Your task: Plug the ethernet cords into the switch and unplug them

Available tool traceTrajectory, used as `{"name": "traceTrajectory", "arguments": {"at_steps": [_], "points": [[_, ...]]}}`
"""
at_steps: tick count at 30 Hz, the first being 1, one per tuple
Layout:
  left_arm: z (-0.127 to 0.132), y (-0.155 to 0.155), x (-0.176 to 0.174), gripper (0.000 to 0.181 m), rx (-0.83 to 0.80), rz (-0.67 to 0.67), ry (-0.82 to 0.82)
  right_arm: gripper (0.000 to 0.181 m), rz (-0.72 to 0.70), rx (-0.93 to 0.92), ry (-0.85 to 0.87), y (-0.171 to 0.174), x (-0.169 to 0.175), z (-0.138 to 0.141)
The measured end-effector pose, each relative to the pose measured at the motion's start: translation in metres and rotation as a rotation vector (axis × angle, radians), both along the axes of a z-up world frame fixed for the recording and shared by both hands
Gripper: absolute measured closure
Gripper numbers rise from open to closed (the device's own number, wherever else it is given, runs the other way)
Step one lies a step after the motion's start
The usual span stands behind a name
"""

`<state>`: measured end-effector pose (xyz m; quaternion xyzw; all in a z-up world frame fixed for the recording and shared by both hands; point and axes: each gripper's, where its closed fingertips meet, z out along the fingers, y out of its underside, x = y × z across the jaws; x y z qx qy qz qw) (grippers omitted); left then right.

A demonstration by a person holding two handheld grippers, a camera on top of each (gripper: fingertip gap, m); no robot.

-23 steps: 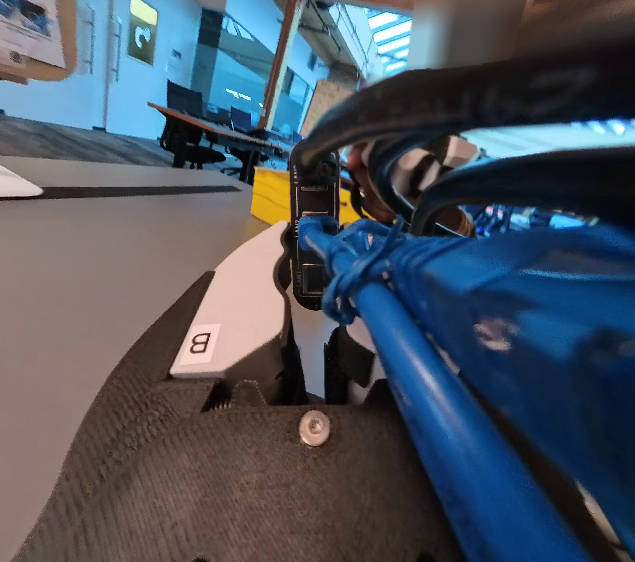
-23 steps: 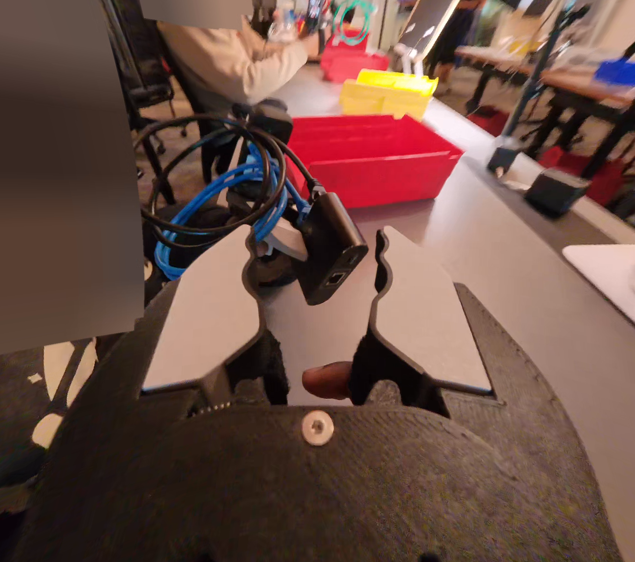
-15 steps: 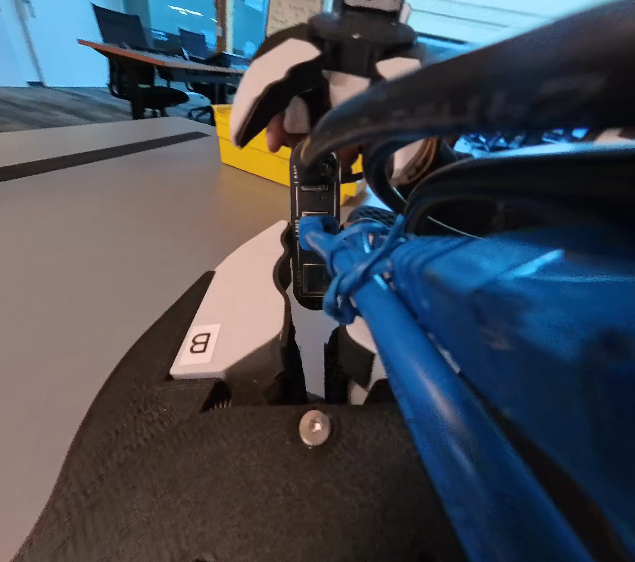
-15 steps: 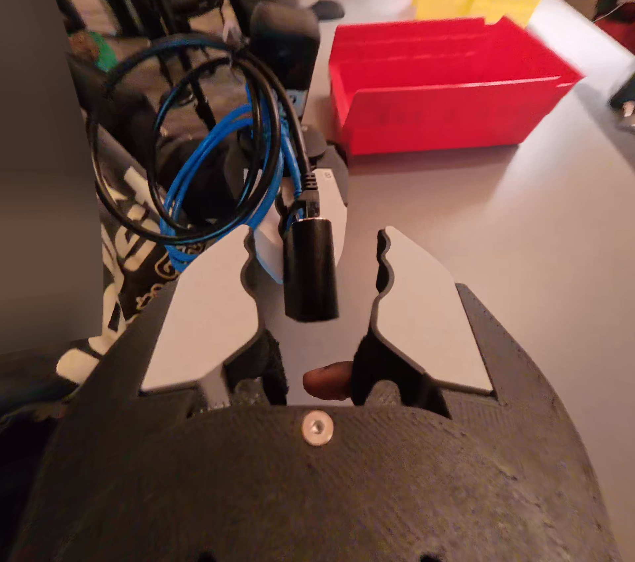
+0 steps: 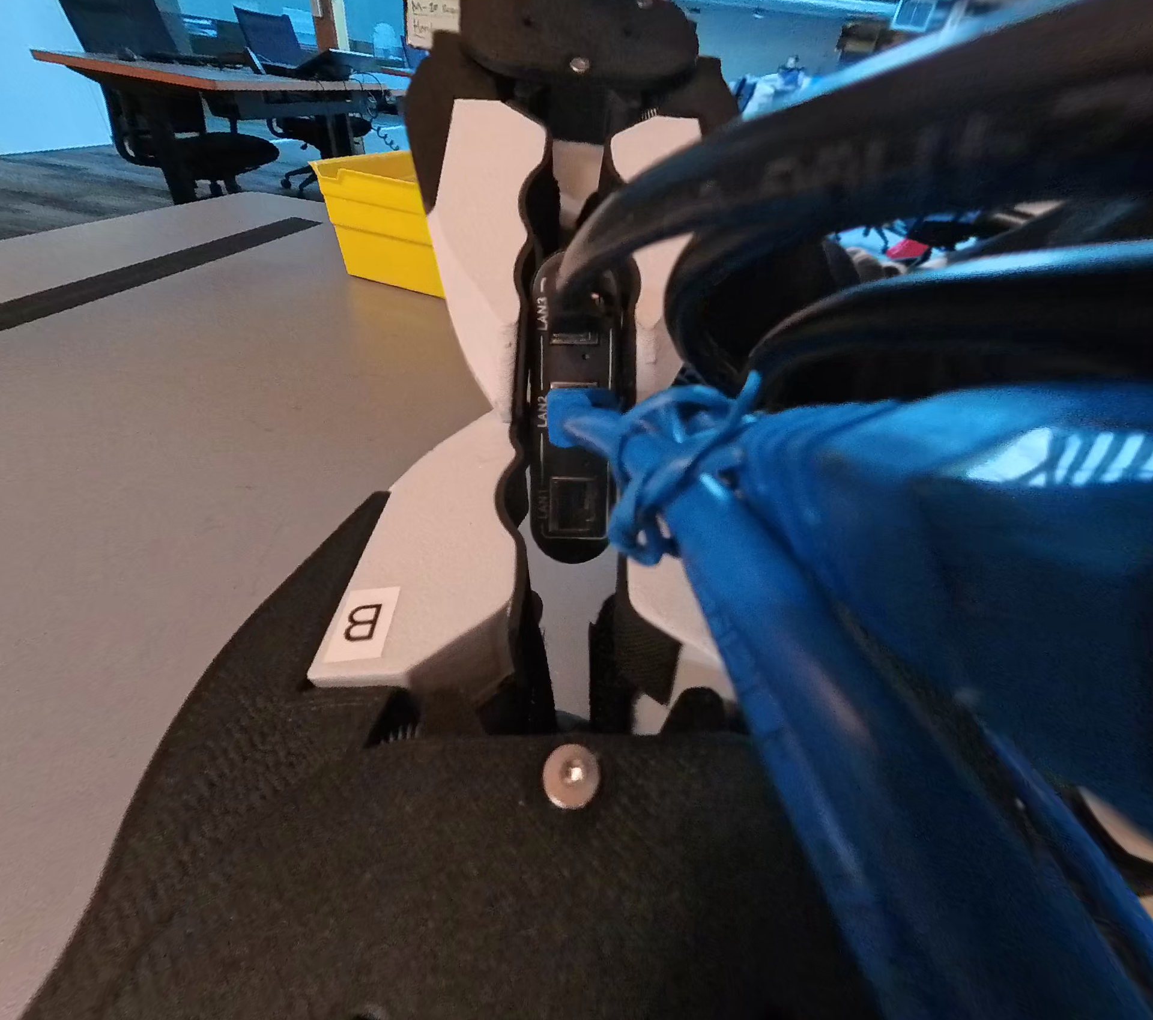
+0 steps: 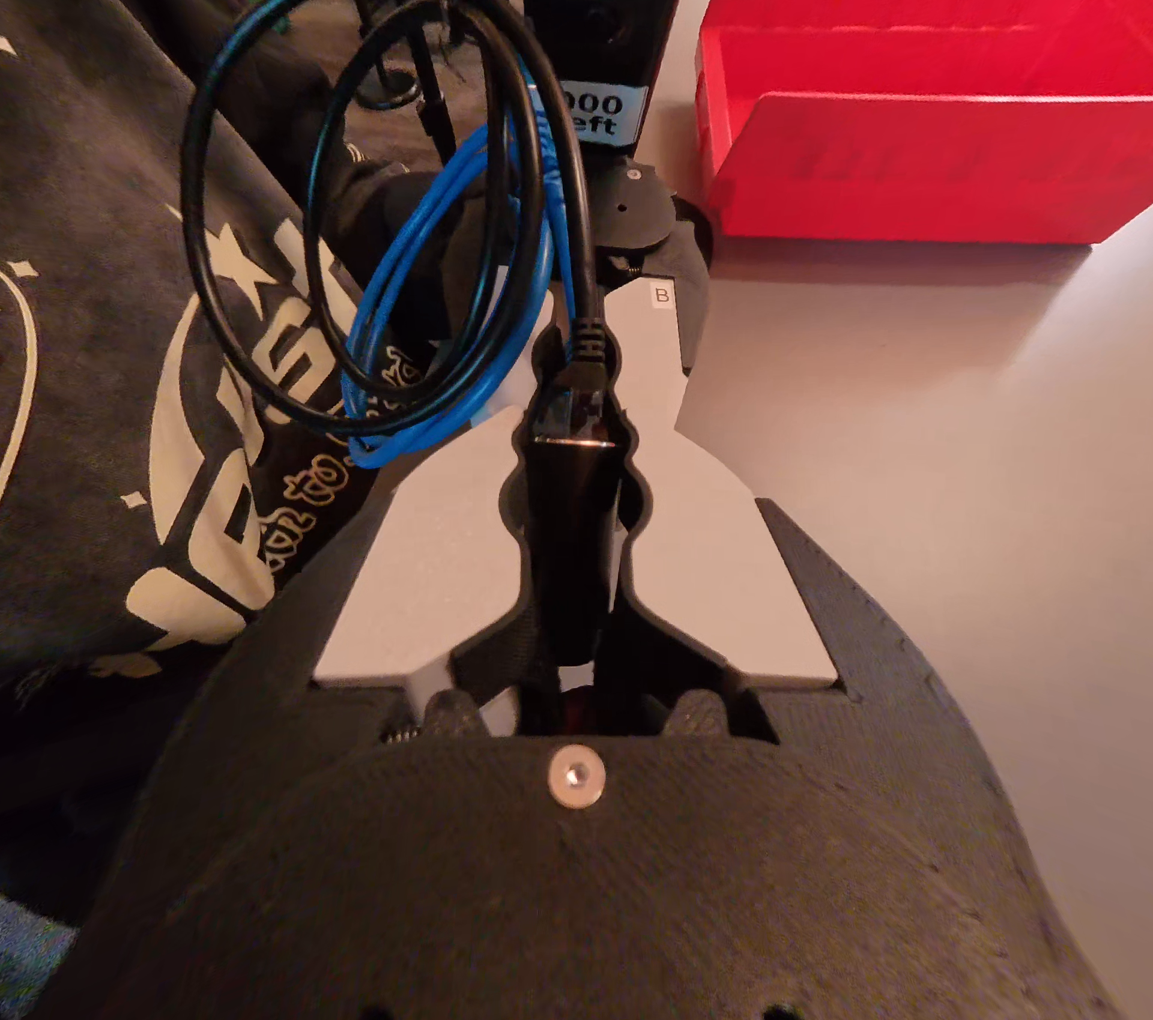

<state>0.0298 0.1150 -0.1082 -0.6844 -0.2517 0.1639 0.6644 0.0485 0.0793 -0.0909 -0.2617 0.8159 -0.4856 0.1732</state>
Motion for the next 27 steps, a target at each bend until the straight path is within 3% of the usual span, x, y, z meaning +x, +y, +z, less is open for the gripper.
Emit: {"name": "traceTrajectory", "arguments": {"at_steps": [1,6,13,23,25,27], "points": [[0.003,0.000,0.001,0.154,0.023,-0.003,0.006,0.157,-0.006,-0.025,-0.019,0.000,0.001,0.003],[0.028,-0.012,0.001,0.155,0.227,0.010,0.033,0.157,-0.114,-0.235,-0.163,-0.007,-0.004,0.027],[0.067,-0.052,-0.001,0.143,0.595,0.084,0.095,0.157,-0.325,-0.531,-0.556,-0.020,-0.020,0.063],[0.060,-0.038,0.002,0.139,0.557,0.012,0.037,0.157,-0.334,-0.686,-0.722,-0.025,-0.015,0.069],[0.060,-0.034,0.006,0.155,0.542,-0.027,0.038,0.157,-0.319,-0.709,-0.736,-0.024,-0.013,0.070],[0.060,-0.038,0.006,0.155,0.522,-0.010,0.054,0.158,-0.320,-0.697,-0.712,-0.026,-0.013,0.068]]}}
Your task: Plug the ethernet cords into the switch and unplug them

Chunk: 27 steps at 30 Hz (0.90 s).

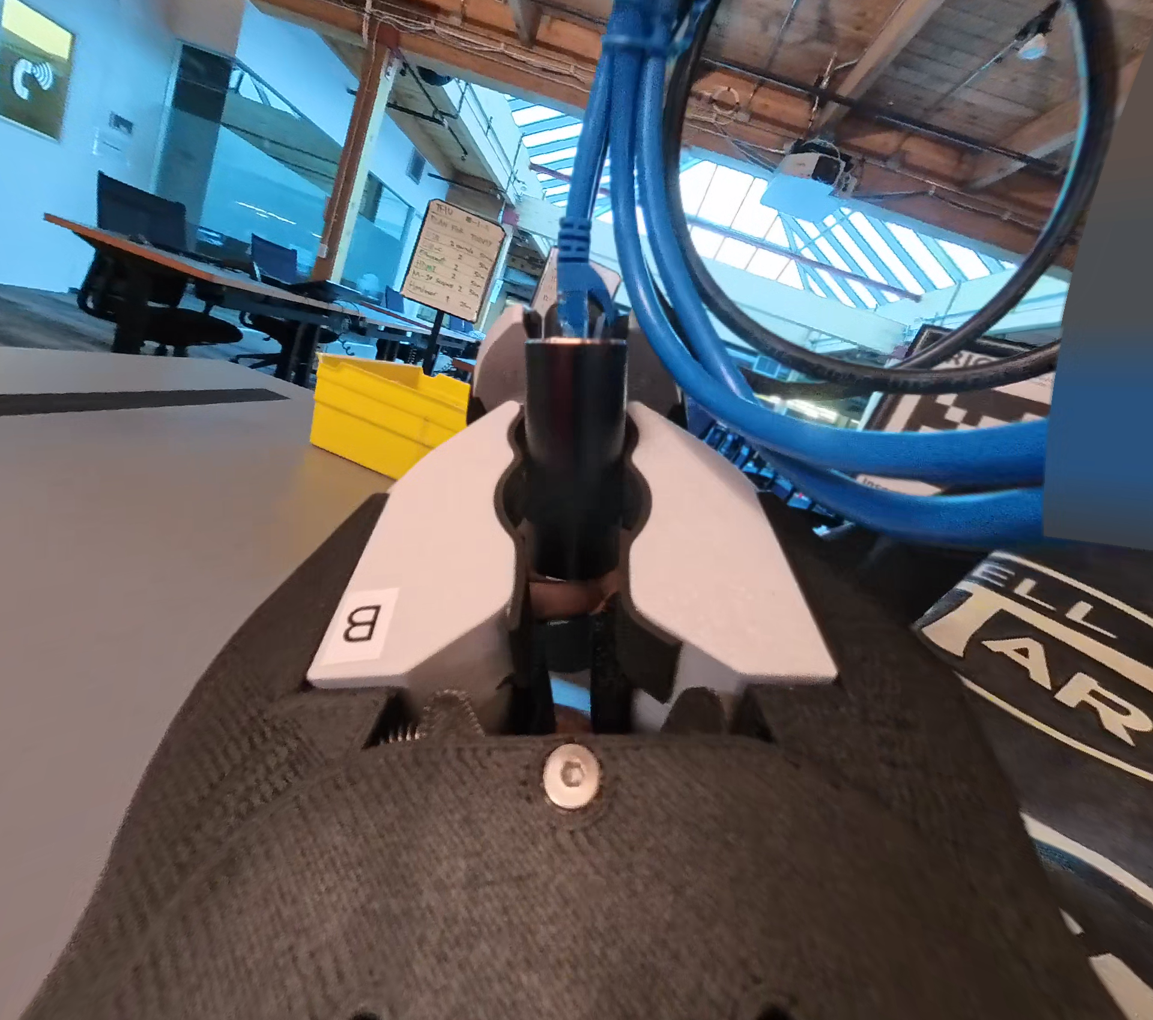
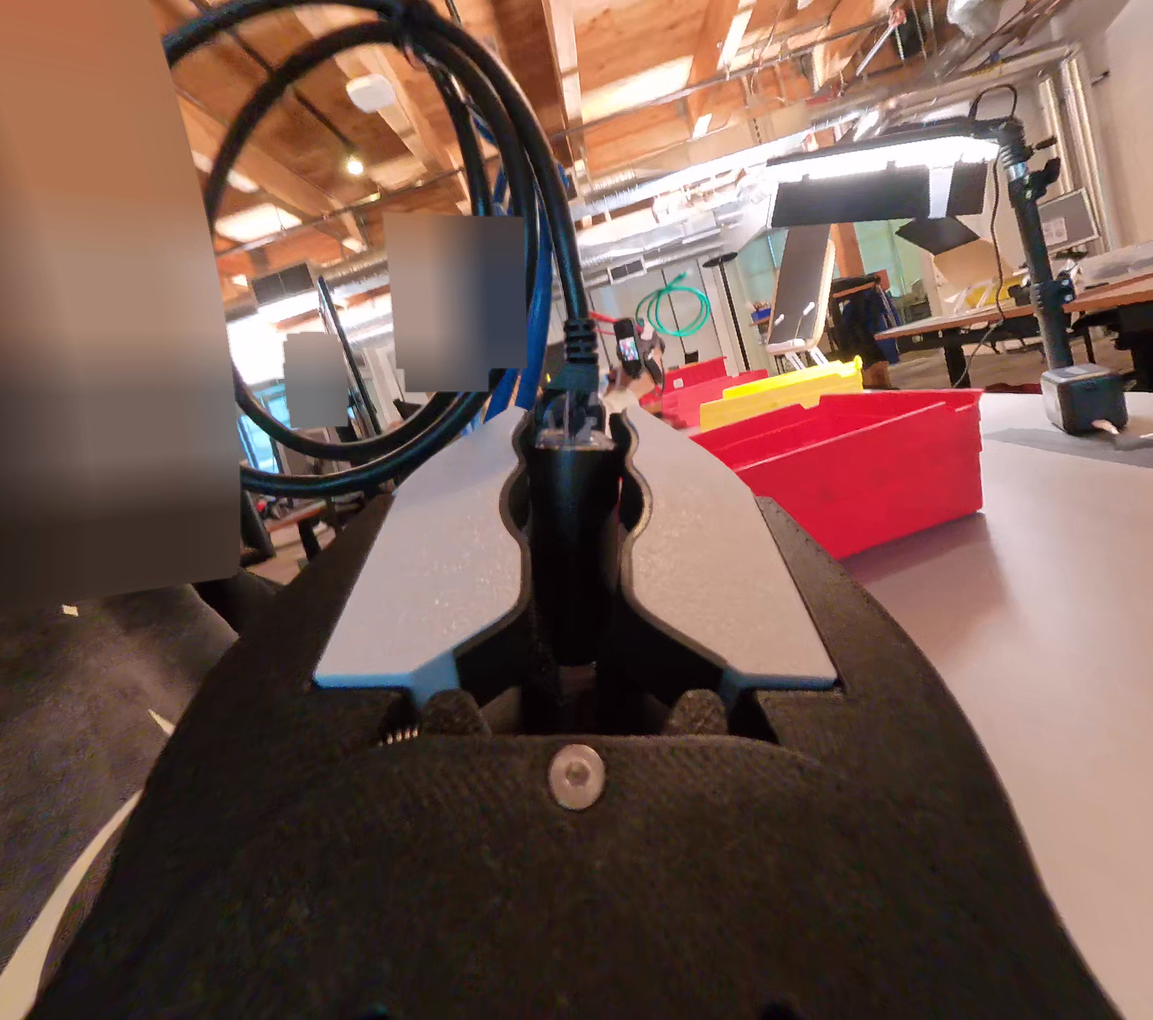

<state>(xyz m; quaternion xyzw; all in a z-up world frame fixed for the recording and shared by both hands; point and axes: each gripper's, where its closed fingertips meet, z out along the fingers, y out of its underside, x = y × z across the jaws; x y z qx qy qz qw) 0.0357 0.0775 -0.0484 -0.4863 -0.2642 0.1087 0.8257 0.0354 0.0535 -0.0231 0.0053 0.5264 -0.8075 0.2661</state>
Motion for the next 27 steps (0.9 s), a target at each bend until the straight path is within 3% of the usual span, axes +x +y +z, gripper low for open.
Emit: {"name": "traceTrajectory", "arguments": {"at_steps": [5,13,22,27], "points": [[0.002,-0.009,0.000,0.156,0.054,-0.013,-0.021,0.158,0.058,0.169,0.129,0.000,0.002,-0.017],[-0.011,-0.005,-0.004,0.156,0.025,-0.088,-0.127,0.154,0.232,0.236,0.049,0.002,0.001,-0.029],[-0.028,-0.003,-0.002,0.156,-0.087,-0.122,-0.200,0.155,0.271,0.305,0.055,-0.002,0.004,-0.043],[-0.016,-0.007,-0.006,0.154,-0.040,-0.042,-0.130,0.158,0.147,0.248,0.038,-0.003,0.000,-0.030]]}}
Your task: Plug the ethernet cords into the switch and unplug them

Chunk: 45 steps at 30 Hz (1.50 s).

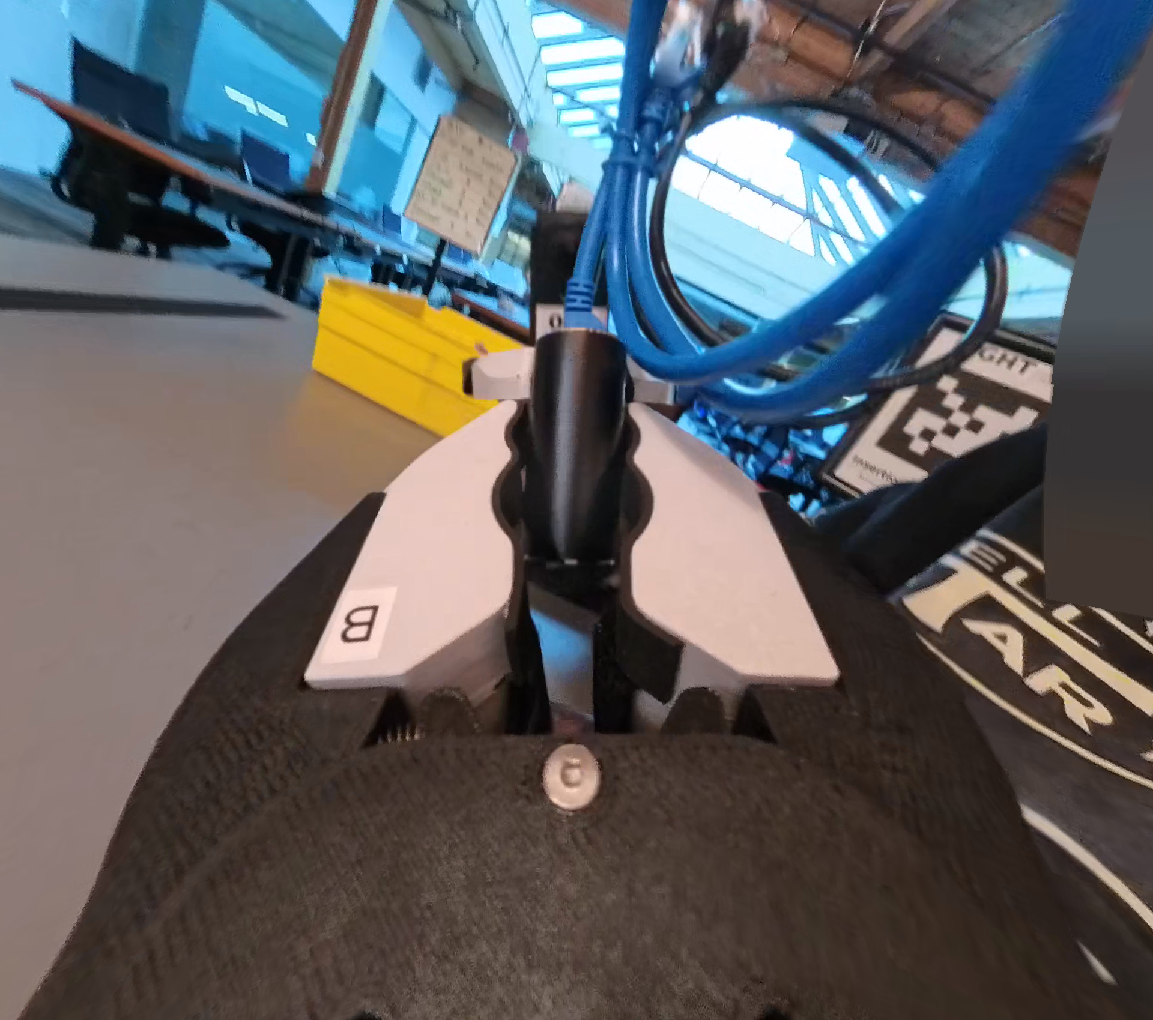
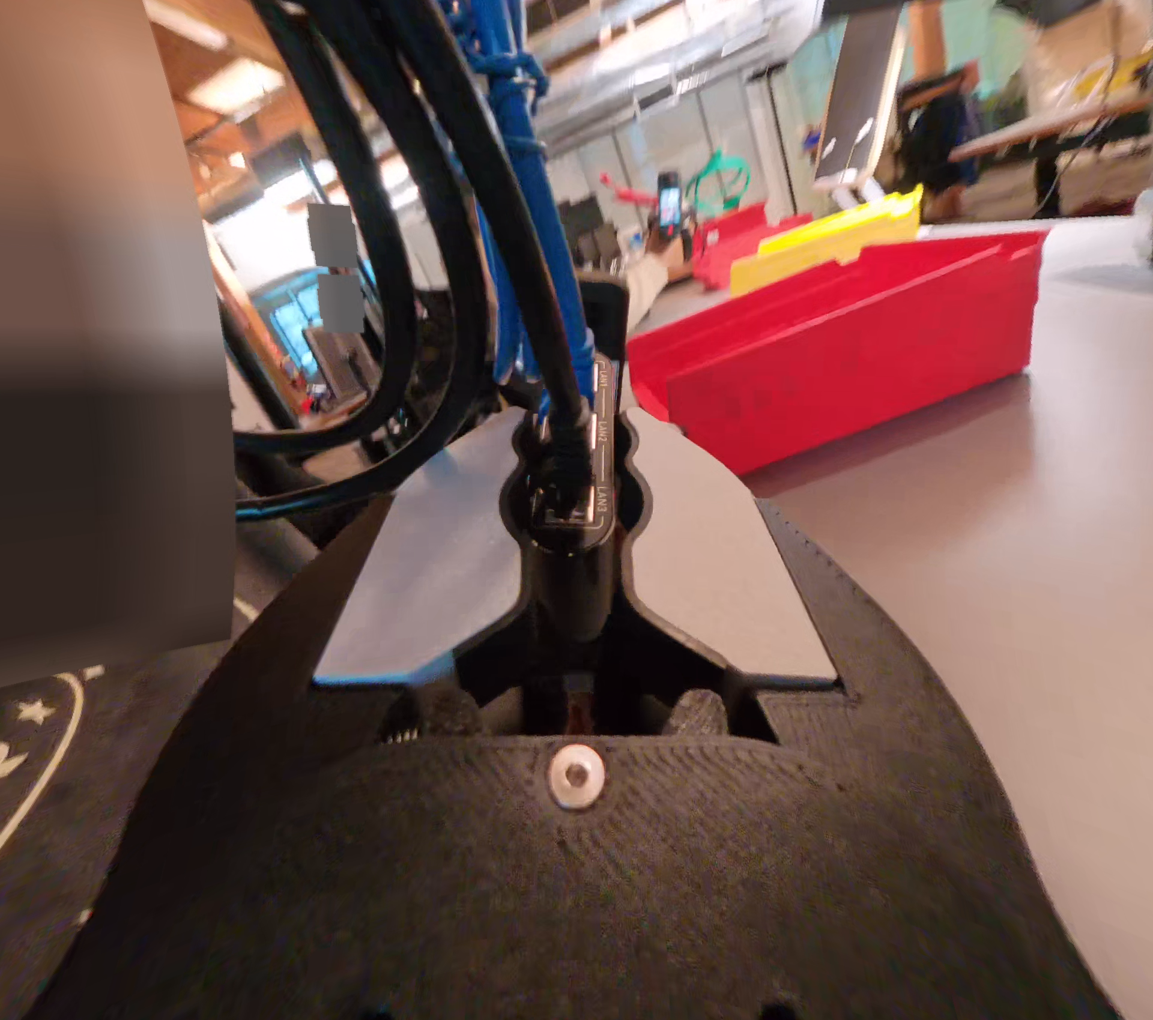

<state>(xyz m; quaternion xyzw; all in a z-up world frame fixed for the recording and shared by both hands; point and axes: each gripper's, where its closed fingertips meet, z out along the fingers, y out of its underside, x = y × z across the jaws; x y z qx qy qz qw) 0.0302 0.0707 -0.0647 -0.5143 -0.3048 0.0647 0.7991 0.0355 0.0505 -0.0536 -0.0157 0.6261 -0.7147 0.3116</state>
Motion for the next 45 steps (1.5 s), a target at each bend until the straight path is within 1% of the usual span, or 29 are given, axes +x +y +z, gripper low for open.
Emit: {"name": "traceTrajectory", "arguments": {"at_steps": [3,5,7,8,10,11,14,17,19,22,25,27,30,33,34,36,38,41,43,45], "points": [[0.011,-0.012,-0.004,0.136,0.084,0.108,0.053,0.158,-0.056,-0.151,-0.073,0.003,-0.003,0.017],[0.015,-0.014,-0.004,0.133,0.114,0.116,0.062,0.158,-0.079,-0.221,-0.143,0.002,-0.004,0.023],[0.012,-0.008,-0.003,0.132,0.100,0.084,0.045,0.158,-0.080,-0.241,-0.199,-0.002,-0.001,0.019],[0.012,-0.004,-0.003,0.134,0.095,0.072,0.040,0.158,-0.074,-0.237,-0.218,-0.005,0.000,0.017],[0.009,-0.005,-0.005,0.140,0.090,0.098,0.029,0.158,-0.098,-0.233,-0.222,-0.006,-0.002,0.015],[0.008,-0.005,-0.005,0.151,0.071,0.097,0.030,0.158,-0.117,-0.209,-0.195,-0.008,-0.004,0.012],[0.007,-0.008,-0.005,0.155,0.095,0.075,-0.001,0.158,-0.101,-0.116,-0.162,-0.012,-0.005,0.008],[0.006,-0.014,-0.008,0.154,0.122,0.083,-0.026,0.147,-0.076,-0.077,-0.137,-0.008,-0.009,0.009],[0.007,-0.020,-0.008,0.155,0.159,0.078,-0.041,0.156,-0.091,-0.058,-0.124,-0.004,-0.014,0.007],[0.009,-0.021,-0.007,0.155,0.169,0.076,-0.030,0.165,-0.061,0.007,-0.105,-0.004,-0.011,-0.003],[0.011,-0.021,-0.007,0.155,0.171,0.076,-0.019,0.167,-0.071,-0.007,-0.077,-0.003,-0.010,-0.001],[0.010,-0.020,-0.008,0.155,0.180,0.069,-0.029,0.167,-0.082,-0.020,-0.090,-0.003,-0.011,-0.001],[0.011,-0.017,-0.005,0.154,0.188,0.039,-0.027,0.168,-0.059,-0.030,-0.127,-0.002,-0.010,0.001],[0.007,-0.003,0.000,0.145,0.118,-0.015,-0.021,0.168,-0.025,-0.054,-0.140,0.000,-0.004,0.005],[0.008,-0.001,0.001,0.147,0.092,-0.010,0.004,0.168,-0.012,-0.056,-0.142,0.000,-0.002,0.006],[0.007,-0.001,0.001,0.154,0.034,0.042,0.052,0.167,-0.013,-0.048,-0.109,0.000,0.000,0.006],[0.010,-0.001,0.003,0.155,0.016,0.053,0.086,0.166,-0.018,-0.051,-0.038,0.001,0.003,0.009],[0.016,-0.005,0.007,0.155,0.022,0.074,0.138,0.146,-0.029,-0.039,0.065,0.007,0.004,0.010],[0.020,-0.008,0.010,0.155,0.017,0.076,0.168,0.139,-0.038,-0.014,0.133,0.011,0.004,0.007],[0.019,-0.007,0.012,0.155,-0.015,0.078,0.187,0.137,-0.054,-0.014,0.167,0.012,0.004,0.008]]}}
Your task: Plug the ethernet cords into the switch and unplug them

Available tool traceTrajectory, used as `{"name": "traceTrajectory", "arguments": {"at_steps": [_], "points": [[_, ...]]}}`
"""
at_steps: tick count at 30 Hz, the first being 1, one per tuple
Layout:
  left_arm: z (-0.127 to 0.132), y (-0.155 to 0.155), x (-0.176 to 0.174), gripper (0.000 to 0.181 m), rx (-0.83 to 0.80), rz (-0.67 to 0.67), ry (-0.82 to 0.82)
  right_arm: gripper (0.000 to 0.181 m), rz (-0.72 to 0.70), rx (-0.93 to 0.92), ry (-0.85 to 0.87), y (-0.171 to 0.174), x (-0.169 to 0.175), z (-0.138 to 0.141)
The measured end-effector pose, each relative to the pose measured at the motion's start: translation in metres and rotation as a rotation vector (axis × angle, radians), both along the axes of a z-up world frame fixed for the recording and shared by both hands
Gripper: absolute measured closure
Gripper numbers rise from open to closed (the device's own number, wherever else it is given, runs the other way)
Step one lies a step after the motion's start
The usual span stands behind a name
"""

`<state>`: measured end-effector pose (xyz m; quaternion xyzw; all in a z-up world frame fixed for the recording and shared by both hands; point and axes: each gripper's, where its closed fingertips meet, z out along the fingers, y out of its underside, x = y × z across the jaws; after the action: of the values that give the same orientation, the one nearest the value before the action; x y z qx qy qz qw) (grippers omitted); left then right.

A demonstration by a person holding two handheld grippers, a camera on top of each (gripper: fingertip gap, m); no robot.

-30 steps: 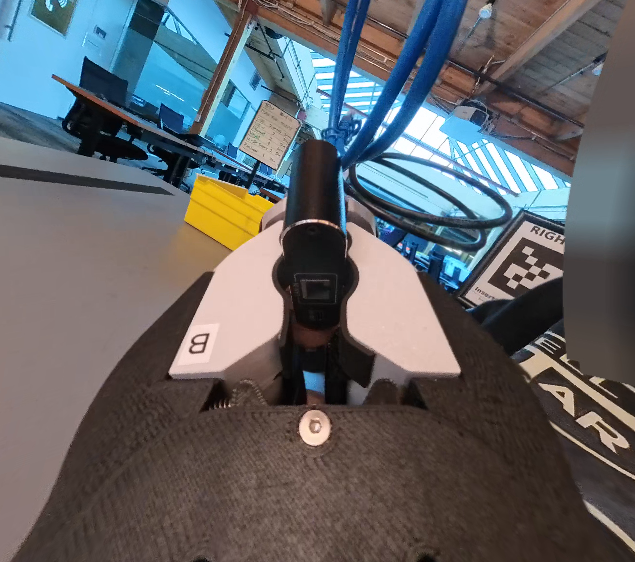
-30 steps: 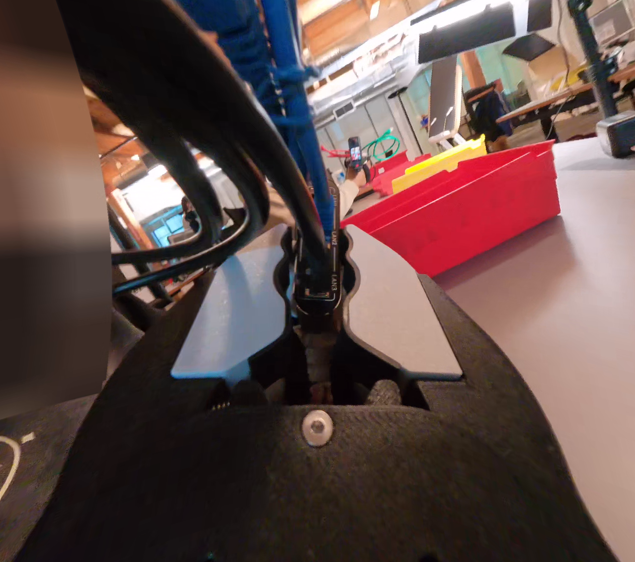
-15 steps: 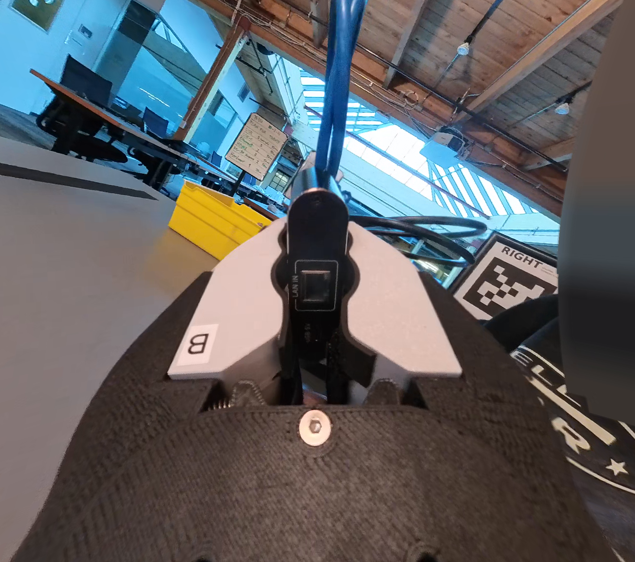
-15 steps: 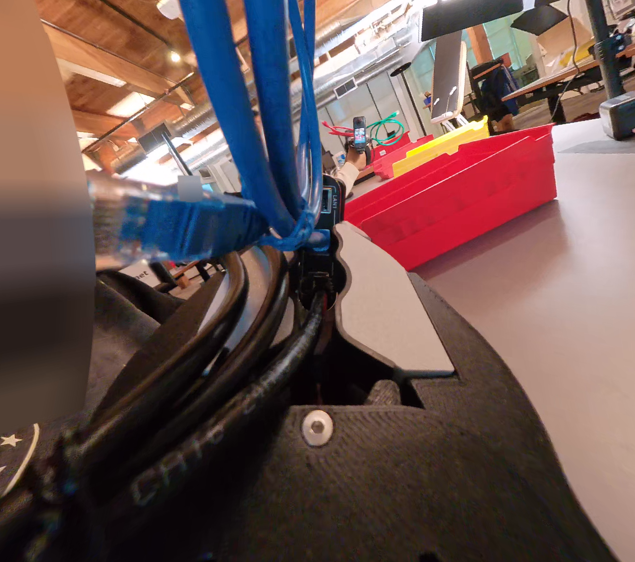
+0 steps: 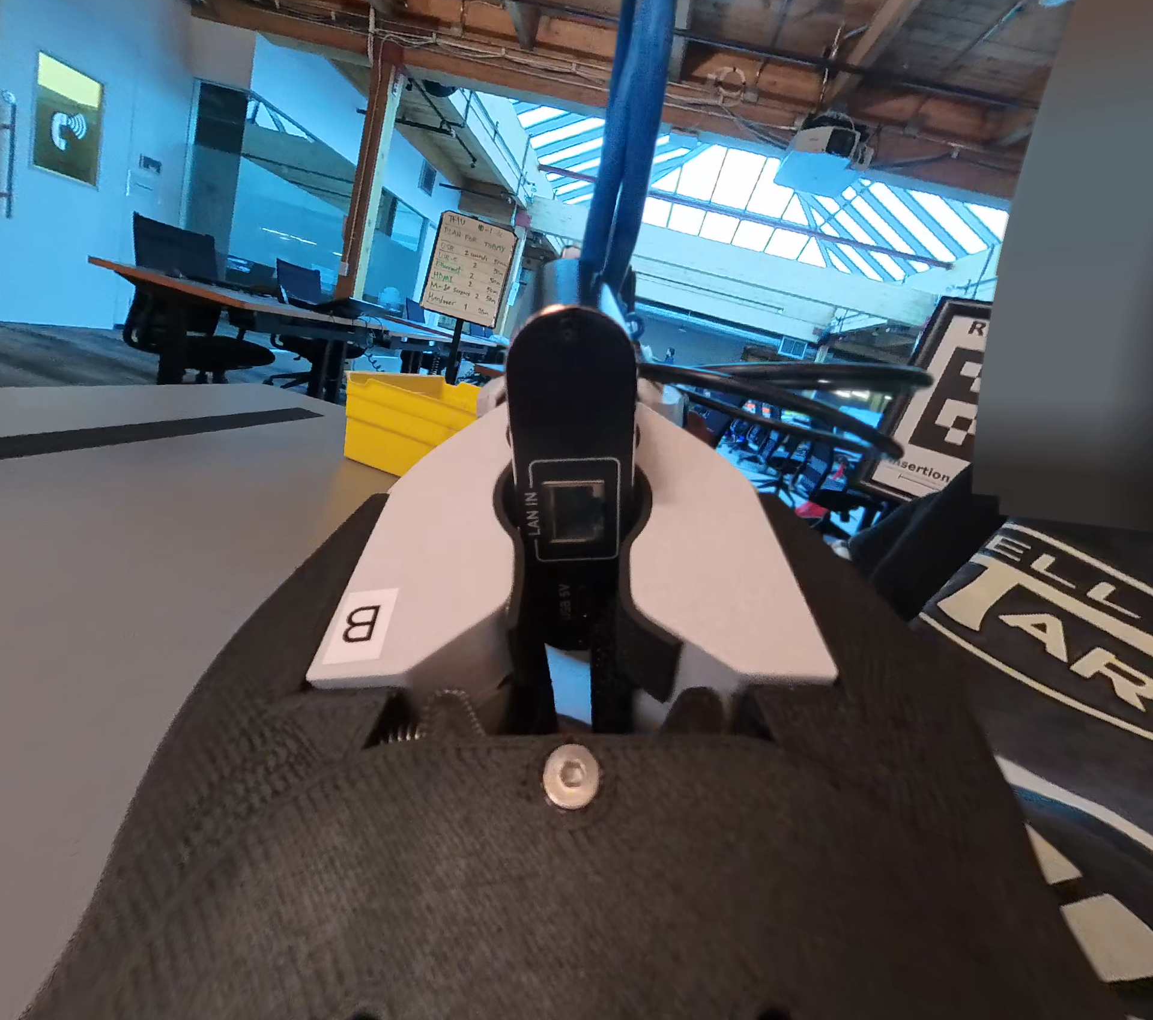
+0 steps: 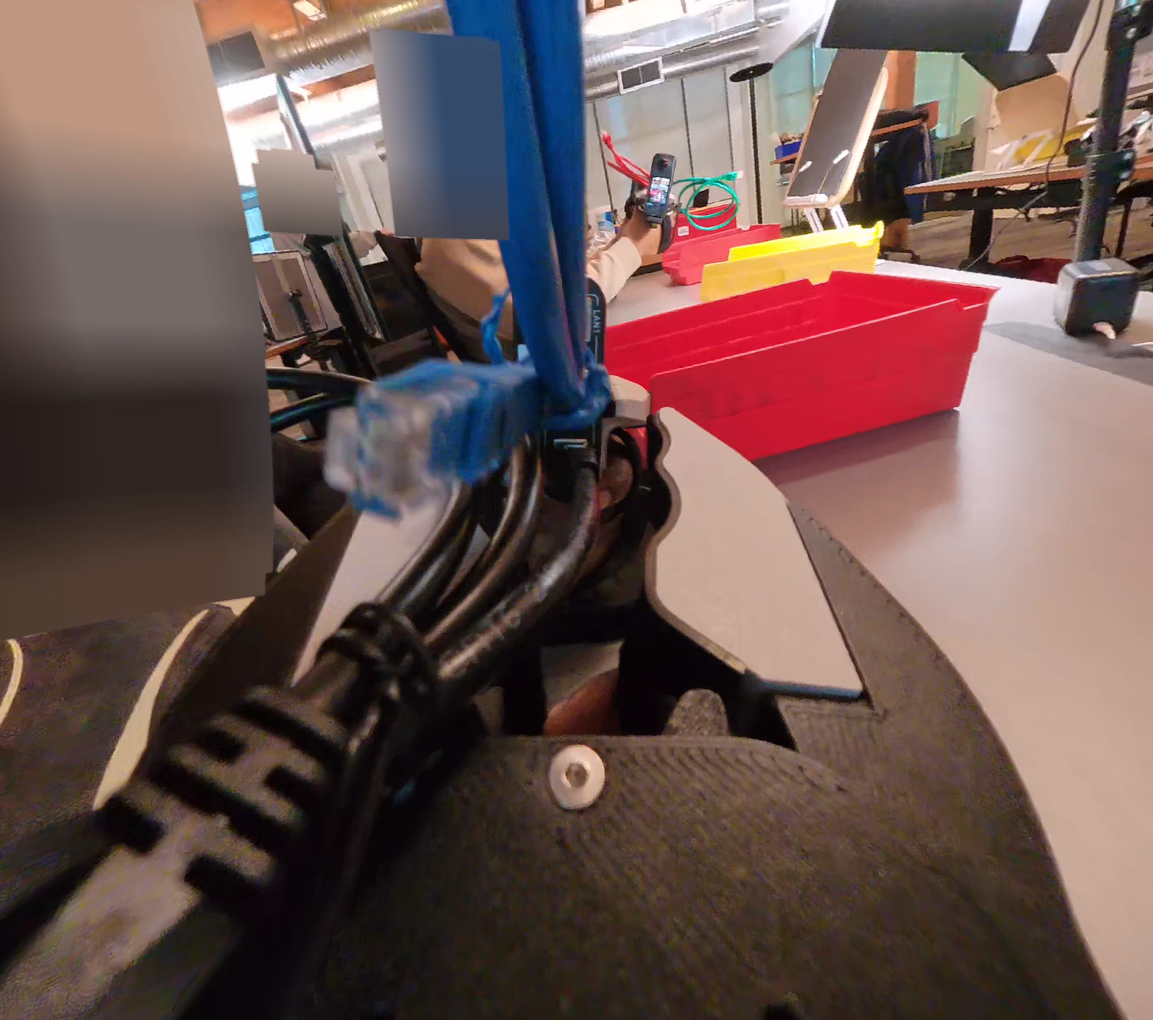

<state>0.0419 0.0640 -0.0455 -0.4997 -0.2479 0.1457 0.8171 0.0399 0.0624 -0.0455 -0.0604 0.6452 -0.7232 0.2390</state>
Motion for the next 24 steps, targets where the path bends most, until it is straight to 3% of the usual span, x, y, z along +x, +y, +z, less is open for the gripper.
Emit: {"name": "traceTrajectory", "arguments": {"at_steps": [7,20,24], "points": [[-0.001,0.007,0.005,0.155,-0.076,0.011,0.053,0.162,0.021,-0.044,0.054,0.003,0.009,0.004],[-0.005,0.015,0.008,0.155,-0.182,0.039,0.110,0.165,-0.007,-0.070,0.173,0.004,0.013,0.003],[-0.010,0.013,0.000,0.155,-0.212,0.096,0.085,0.166,-0.106,-0.066,0.266,0.000,0.006,0.001]]}}
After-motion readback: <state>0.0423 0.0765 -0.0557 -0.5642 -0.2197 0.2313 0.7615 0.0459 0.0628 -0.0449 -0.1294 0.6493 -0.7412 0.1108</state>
